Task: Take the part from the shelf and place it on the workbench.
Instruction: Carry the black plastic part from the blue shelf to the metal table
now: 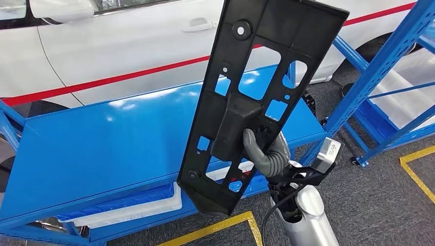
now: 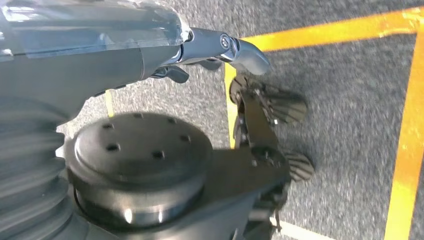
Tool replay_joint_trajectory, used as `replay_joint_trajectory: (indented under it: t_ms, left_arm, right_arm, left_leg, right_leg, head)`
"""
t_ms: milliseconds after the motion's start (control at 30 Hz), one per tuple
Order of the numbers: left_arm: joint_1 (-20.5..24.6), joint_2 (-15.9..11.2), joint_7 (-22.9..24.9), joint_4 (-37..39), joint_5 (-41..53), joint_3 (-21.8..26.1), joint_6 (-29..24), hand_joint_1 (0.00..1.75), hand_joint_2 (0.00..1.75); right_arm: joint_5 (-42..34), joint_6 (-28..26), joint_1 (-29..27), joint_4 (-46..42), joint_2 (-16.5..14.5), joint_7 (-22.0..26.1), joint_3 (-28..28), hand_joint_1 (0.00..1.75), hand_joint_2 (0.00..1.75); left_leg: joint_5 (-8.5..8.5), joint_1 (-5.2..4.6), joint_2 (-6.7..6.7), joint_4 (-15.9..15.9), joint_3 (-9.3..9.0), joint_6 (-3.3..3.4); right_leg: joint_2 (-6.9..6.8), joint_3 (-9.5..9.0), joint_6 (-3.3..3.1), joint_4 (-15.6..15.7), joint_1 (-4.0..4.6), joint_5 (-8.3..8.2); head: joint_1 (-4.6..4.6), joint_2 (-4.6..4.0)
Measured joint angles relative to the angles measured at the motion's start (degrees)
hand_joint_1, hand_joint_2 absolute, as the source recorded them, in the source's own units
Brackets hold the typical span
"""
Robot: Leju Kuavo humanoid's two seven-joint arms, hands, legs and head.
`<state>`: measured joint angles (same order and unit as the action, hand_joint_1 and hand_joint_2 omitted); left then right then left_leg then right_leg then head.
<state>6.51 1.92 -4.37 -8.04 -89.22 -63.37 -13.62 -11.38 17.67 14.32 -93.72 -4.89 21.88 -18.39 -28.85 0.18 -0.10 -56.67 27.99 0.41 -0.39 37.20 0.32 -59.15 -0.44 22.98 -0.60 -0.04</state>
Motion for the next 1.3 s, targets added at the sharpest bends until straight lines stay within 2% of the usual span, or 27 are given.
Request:
replay_joint_trajectory:
  t_ms: [33, 67, 133, 167, 200, 233, 300, 367, 400, 500, 567, 633, 667, 700, 733, 767, 833, 867, 933, 1000, 1033, 1100, 1167, 1200, 1233, 1267, 1300]
  left_arm:
    - [0.01, 0.0, 0.13, 0.0, 0.0, -0.01, -0.01, 0.0, 1.75]
    - [0.02, 0.01, 0.2, 0.0, 0.0, -0.01, -0.02, 0.0, 1.75]
    - [0.04, 0.01, 0.25, 0.0, 0.0, -0.01, -0.05, 0.0, 1.75]
    - [0.03, 0.01, 0.26, 0.0, 0.0, -0.01, -0.07, 0.0, 1.75]
    - [0.01, 0.01, 0.26, 0.0, 0.0, -0.01, -0.07, 0.0, 1.75]
    - [0.0, 0.01, 0.25, 0.0, 0.0, -0.01, -0.07, 0.0, 1.75]
    - [0.0, 0.01, 0.23, 0.0, 0.0, -0.03, -0.07, 0.0, 1.75]
    - [0.02, 0.0, 0.15, 0.0, -0.01, -0.07, -0.08, 0.0, 1.75]
    - [0.01, -0.01, 0.1, 0.0, -0.02, -0.09, -0.1, 0.0, 1.75]
    - [-0.19, -0.13, -0.11, 0.03, 0.03, -0.22, -0.22, 0.0, 1.75]
    - [-0.27, -0.32, -0.22, 0.07, 0.11, -0.43, -0.21, 0.0, 1.75]
    - [-0.25, -0.5, -0.25, 0.09, 0.14, -0.63, -0.19, 0.0, 1.75]
    - [-0.25, -0.6, -0.26, 0.09, 0.13, -0.69, -0.21, 0.0, 1.75]
    - [-0.25, -0.69, -0.28, 0.09, 0.1, -0.72, -0.24, 0.0, 1.75]
    - [-0.25, -0.8, -0.31, 0.09, 0.07, -0.75, -0.3, 0.0, 1.75]
    - [-0.24, -0.92, -0.33, 0.09, 0.04, -0.78, -0.37, 0.0, 1.75]
    - [-0.16, -1.28, -0.34, 0.1, -0.01, -0.83, -0.52, 0.0, 1.75]
    - [-0.1, -1.46, -0.32, 0.11, -0.03, -0.84, -0.57, 0.0, 1.75]
    - [-0.02, -1.72, -0.17, 0.13, -0.04, -0.86, -0.75, 0.0, 1.75]
    - [-0.07, -1.74, -0.03, 0.13, -0.05, -0.91, -1.03, 0.0, 1.75]
    - [-0.08, -1.74, -0.05, 0.13, -0.07, -0.93, -1.17, 0.0, 1.75]
    - [-0.08, -1.74, -0.32, 0.13, -0.11, -0.95, -1.39, 0.0, 1.75]
    - [-0.1, -1.78, -0.75, 0.13, -0.13, -0.95, -1.42, 0.0, 1.75]
    - [-0.13, -1.79, -0.91, 0.13, -0.13, -0.95, -1.38, 0.0, 1.75]
    - [-0.13, -1.8, -1.04, 0.13, -0.13, -0.95, -1.34, 0.0, 1.75]
    - [-0.13, -1.8, -1.09, 0.13, -0.13, -0.95, -1.31, 0.0, 1.75]
    - [-0.12, -1.81, -1.11, 0.13, -0.13, -0.95, -1.29, 0.0, 1.75]
  right_arm:
    - [0.2, -0.01, -0.21, -0.12, -0.03, -0.07, 0.22, 1.75, 1.75]
    - [0.37, 0.02, -0.39, -0.24, -0.04, -0.14, 0.43, 1.75, 1.75]
    - [0.55, 0.08, -0.73, -0.39, -0.05, -0.22, 0.75, 1.75, 1.75]
    - [0.56, 0.1, -0.95, -0.39, -0.05, -0.23, 0.87, 1.75, 1.75]
    - [0.56, 0.1, -1.2, -0.39, -0.05, -0.24, 0.97, 1.75, 1.75]
    - [0.56, 0.1, -1.41, -0.4, -0.05, -0.25, 1.05, 1.75, 1.75]
    - [0.56, 0.1, -1.61, -0.54, -0.05, -0.27, 1.17, 1.75, 1.75]
    - [0.54, 0.18, -1.69, -0.98, -0.12, -0.28, 1.39, 1.75, 1.75]
    - [0.52, 0.23, -1.78, -1.2, -0.16, -0.29, 1.56, 1.75, 1.75]
    - [0.51, 0.13, -2.62, -1.55, -0.28, -0.25, 2.21, 1.75, 1.75]
    - [0.53, -0.05, -3.37, -1.98, -0.45, -0.13, 2.72, 1.75, 1.75]
    - [0.53, -0.05, -3.99, -2.37, -0.57, -0.03, 3.14, 1.75, 1.75]
    - [0.53, -0.03, -4.34, -2.44, -0.6, 0.0, 3.29, 1.75, 1.75]
    - [0.53, 0.01, -4.69, -2.48, -0.62, 0.03, 3.44, 1.75, 1.75]
    - [0.53, 0.03, -5.01, -2.47, -0.64, 0.09, 3.56, 1.75, 1.75]
    - [0.52, 0.05, -5.24, -2.46, -0.66, 0.16, 3.68, 1.75, 1.75]
    - [0.46, 0.06, -5.44, -2.46, -0.7, 0.28, 3.92, 1.75, 1.75]
    - [0.41, 0.07, -5.47, -2.46, -0.75, 0.32, 4.06, 1.75, 1.75]
    - [0.28, 0.12, -5.5, -2.46, -0.84, 0.42, 4.32, 1.75, 1.75]
    - [0.17, 0.2, -5.55, -2.44, -0.87, 0.52, 4.58, 1.75, 1.75]
    - [0.13, 0.22, -5.57, -2.44, -0.87, 0.62, 4.79, 1.75, 1.75]
    - [0.1, 0.24, -5.66, -2.44, -0.87, 0.91, 5.29, 1.75, 1.75]
    - [0.13, 0.14, -5.89, -2.39, -0.88, 1.13, 5.74, 1.75, 1.75]
    - [0.15, 0.1, -6.03, -2.33, -0.88, 1.17, 5.91, 1.75, 1.75]
    - [0.17, 0.05, -6.16, -2.27, -0.88, 1.19, 6.04, 1.75, 1.75]
    - [0.2, 0.05, -6.22, -2.22, -0.88, 1.2, 6.11, 1.75, 1.75]
    - [0.21, 0.05, -6.24, -2.19, -0.88, 1.2, 6.14, 1.75, 1.75]
  left_leg:
    - [0.58, 0.13, 0.11, 0.18, 0.36, 0.47]
    - [1.21, 0.27, 0.23, 0.34, 0.87, 0.88]
    - [2.21, 0.21, 0.37, 0.14, 2.21, 1.33]
    - [2.66, 0.19, 0.39, -0.03, 2.95, 1.35]
    - [3.06, 0.18, 0.41, -0.23, 3.68, 1.3]
    - [3.41, 0.18, 0.42, -0.49, 4.41, 1.2]
    - [3.88, 0.21, 0.41, -1.23, 5.67, 0.87]
    - [4.23, 0.07, 0.35, -2.07, 6.71, 0.35]
    - [4.47, 0.0, 0.33, -2.31, 7.03, 0.01]
    - [4.86, 0.11, 0.23, -2.6, 7.64, -1.16]
    - [1.86, 0.33, 0.16, -5.27, 8.87, -1.7]
    - [-3.41, 0.47, 0.17, -11.77, 10.83, -2.04]
    - [-5.22, 0.49, 0.17, -15.26, 11.55, -2.13]
    - [-5.8, 0.49, 0.17, -17.57, 11.67, -2.15]
    - [-5.17, 0.48, 0.17, -18.13, 10.95, -2.07]
    - [-3.63, 0.44, 0.17, -16.58, 9.19, -1.87]
    - [-1.23, 0.16, 0.15, -9.01, 3.63, -1.09]
    - [-1.1, -0.03, 0.15, -4.89, 0.94, -0.71]
    - [-1.77, -0.52, 0.12, -0.33, -1.54, -0.06]
    - [-0.95, -0.57, 0.22, 0.45, -1.32, 0.43]
    - [-0.27, -0.44, 0.33, 0.76, -1.02, 0.77]
    - [1.23, -0.17, 0.59, 1.24, 0.0, 1.38]
    - [2.42, -0.26, 0.65, 1.06, 1.58, 1.63]
    - [2.95, -0.27, 0.66, 0.87, 2.46, 1.57]
    - [3.41, -0.25, 0.68, 0.58, 3.37, 1.46]
    - [3.78, -0.2, 0.68, 0.17, 4.26, 1.3]
    - [4.06, -0.13, 0.68, -0.33, 5.12, 1.11]
  right_leg:
    - [0.1, 0.45, 0.27, -0.87, -0.04, 1.17]
    - [0.21, 1.22, 0.5, -2.86, -0.09, 3.32]
    - [0.29, 3.31, 0.84, -9.65, -0.28, 8.64]
    - [0.29, 4.08, 1.01, -13.09, -0.34, 10.18]
    - [0.28, 4.21, 1.15, -15.21, -0.4, 10.4]
    - [0.28, 3.46, 1.23, -15.5, -0.48, 9.51]
    - [0.27, -0.97, 1.21, -10.13, -0.7, 6.71]
    - [0.37, -5.63, 0.91, -3.04, -0.59, 6.2]
    - [0.43, -6.71, 0.68, -1.06, -0.47, 6.53]
    - [0.34, -6.23, -0.56, -0.08, -0.29, 5.98]
    - [0.11, -5.31, -1.6, 0.18, -0.38, 4.92]
    - [0.02, -4.09, -2.1, 0.15, -0.28, 3.91]
    - [0.0, -3.38, -2.18, 0.11, -0.17, 3.38]
    - [-0.01, -2.66, -2.2, 0.05, -0.06, 2.86]
    - [0.0, -1.94, -2.19, -0.02, 0.04, 2.35]
    - [0.02, -1.27, -2.15, -0.09, 0.13, 1.86]
    - [0.07, -0.28, -1.94, -0.22, 0.29, 0.99]
    - [0.06, 0.02, -1.7, -0.26, 0.31, 0.56]
    - [-0.07, 0.25, -1.02, -0.13, 0.15, -0.33]
    - [-0.15, 0.33, -0.27, 0.09, -0.06, -1.05]
    - [-0.08, 0.61, 0.07, -0.35, -0.07, -0.32]
    - [0.13, 1.94, 0.58, -4.01, -0.13, 4.04]
    - [0.24, 3.69, 0.97, -10.89, -0.32, 9.16]
    - [0.25, 4.11, 1.15, -13.85, -0.43, 10.0]
    - [0.24, 3.84, 1.29, -15.33, -0.53, 9.48]
    - [0.24, 2.61, 1.39, -14.81, -0.66, 8.0]
    - [0.23, 0.37, 1.44, -12.38, -0.81, 6.36]
  head:
    - [0.06, 0.0]
    - [0.1, 0.0]
    - [0.17, 0.0]
    - [0.16, 0.0]
    - [0.16, 0.0]
    - [0.16, 0.0]
    - [0.16, 0.0]
    - [0.14, 0.0]
    - [0.14, 0.0]
    - [0.12, 0.0]
    - [0.04, 0.0]
    - [-0.03, 0.0]
    - [-0.03, 0.0]
    - [-0.03, 0.0]
    - [-0.04, 0.0]
    - [-0.04, 0.0]
    - [-0.03, 0.0]
    - [-0.03, 0.0]
    - [-0.03, 0.0]
    - [-0.05, 0.0]
    - [-0.04, 0.0]
    - [0.04, 0.0]
    - [0.07, 0.0]
    - [0.08, 0.0]
    - [0.07, 0.0]
    - [0.07, 0.0]
    - [0.07, 0.0]
